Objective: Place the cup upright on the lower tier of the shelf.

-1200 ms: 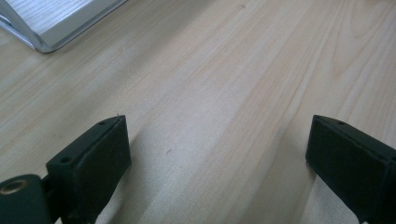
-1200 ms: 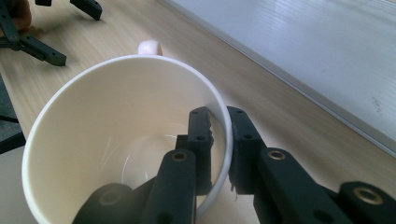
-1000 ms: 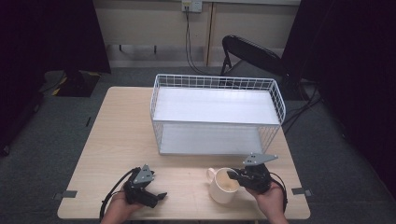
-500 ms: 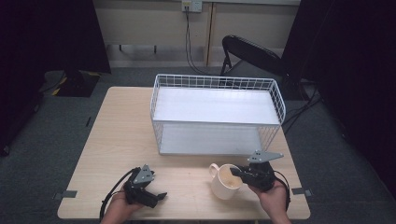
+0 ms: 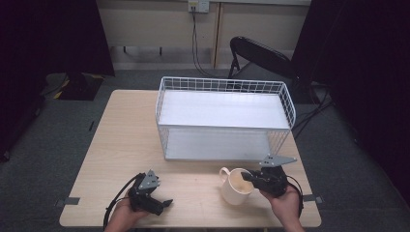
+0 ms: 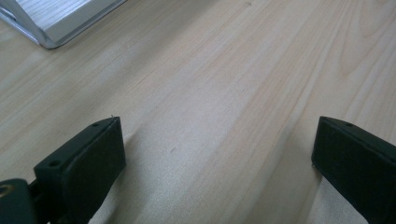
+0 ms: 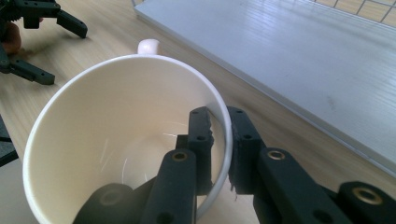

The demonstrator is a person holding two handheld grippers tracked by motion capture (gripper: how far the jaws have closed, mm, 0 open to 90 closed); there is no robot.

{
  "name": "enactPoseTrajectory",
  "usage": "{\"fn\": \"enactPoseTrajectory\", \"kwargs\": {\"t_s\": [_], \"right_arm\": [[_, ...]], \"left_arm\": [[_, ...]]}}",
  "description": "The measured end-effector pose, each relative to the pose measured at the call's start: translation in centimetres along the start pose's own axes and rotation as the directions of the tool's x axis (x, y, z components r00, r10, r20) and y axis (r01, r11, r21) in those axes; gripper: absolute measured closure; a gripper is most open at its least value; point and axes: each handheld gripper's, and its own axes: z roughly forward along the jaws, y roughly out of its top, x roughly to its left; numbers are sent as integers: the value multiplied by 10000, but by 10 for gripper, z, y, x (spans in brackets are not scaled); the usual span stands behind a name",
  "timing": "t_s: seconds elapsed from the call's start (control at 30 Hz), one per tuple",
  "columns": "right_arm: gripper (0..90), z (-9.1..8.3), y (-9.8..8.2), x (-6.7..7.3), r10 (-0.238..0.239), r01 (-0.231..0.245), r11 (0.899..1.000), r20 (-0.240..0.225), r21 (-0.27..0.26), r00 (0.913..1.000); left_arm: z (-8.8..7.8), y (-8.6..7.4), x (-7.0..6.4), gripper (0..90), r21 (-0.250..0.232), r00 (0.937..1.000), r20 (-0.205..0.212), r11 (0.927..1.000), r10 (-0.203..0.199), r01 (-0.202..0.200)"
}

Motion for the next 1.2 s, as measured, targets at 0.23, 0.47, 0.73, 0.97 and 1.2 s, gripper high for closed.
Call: {"fn": "enactPoseTrajectory", "kwargs": {"t_s": [0.23,0.47,0.73,0.97,1.2], "right_arm": [[818,-3,4,-3,40,-39,10000,141,-64,9999],[818,1,8,-6,33,-32,10000,290,-55,9996],[818,2,13,-8,52,-48,10000,462,-80,9989],[818,2,17,-10,135,-115,9995,652,-295,9978],[818,2,20,-15,228,-180,9986,982,-496,9949]], "left_arm": [[1,0,1,0,76,9999,-106,10000,-51,52],[1,0,0,0,74,9999,-117,10000,-52,53],[1,0,1,0,69,9999,-116,10000,-48,49],[0,0,1,0,76,9999,-122,10000,-44,45],[0,0,1,0,76,9999,-115,10000,-51,52]]}}
